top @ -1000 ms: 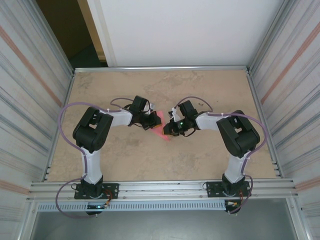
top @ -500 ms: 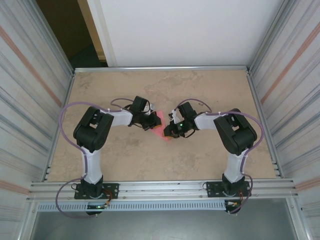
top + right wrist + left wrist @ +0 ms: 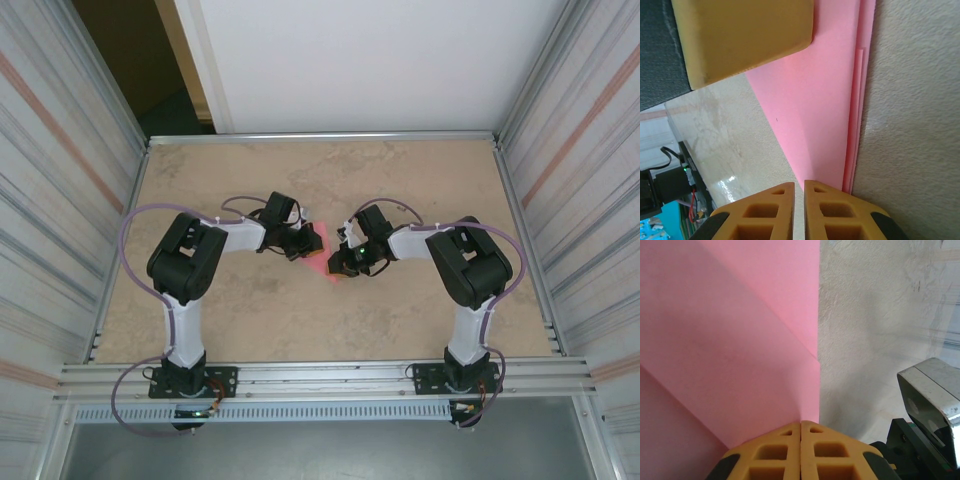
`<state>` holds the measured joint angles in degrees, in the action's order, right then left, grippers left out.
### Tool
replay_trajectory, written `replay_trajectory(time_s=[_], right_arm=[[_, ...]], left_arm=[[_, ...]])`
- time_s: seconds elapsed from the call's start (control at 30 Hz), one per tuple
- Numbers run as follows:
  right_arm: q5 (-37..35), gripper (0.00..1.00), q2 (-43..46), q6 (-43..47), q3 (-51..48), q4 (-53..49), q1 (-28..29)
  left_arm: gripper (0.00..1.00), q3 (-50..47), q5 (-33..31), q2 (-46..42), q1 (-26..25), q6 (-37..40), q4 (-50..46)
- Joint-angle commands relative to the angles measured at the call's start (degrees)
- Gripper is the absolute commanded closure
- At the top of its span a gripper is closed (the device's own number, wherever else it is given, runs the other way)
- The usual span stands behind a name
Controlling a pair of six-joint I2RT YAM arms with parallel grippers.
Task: Fold a paper plane with a square sheet of paper (pick it up from the middle)
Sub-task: Fourth fold the wing at the center of the table.
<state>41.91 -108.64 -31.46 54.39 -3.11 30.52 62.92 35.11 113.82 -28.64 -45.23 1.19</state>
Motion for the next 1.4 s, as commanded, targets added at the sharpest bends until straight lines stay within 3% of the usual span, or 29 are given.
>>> replay_trajectory(time_s=[0.0,0.87,1.07,1.37], right_arm=[[-1.0,0.86,-0.3,-0.4,-0.1,-1.2,-0.2],[-3.7,0.82,4.2,0.3,-1.7,-2.8,-0.4],[-14.2,0.69,11.4,0.1,-1.9,-6.0,-0.5],[-20.5,0.63,6.4,2.9,3.7,-12.6,3.0]], left_arm=[[0.91,1.7,0.4,1.6,-0.4,0.4,-2.1],[0.89,2.8,0.0,2.5,-0.4,0.8,-4.1],[0.89,3.1,-0.3,2.5,-0.4,0.9,-4.8],[0.88,3.2,-0.1,2.5,-0.4,0.7,-4.6]])
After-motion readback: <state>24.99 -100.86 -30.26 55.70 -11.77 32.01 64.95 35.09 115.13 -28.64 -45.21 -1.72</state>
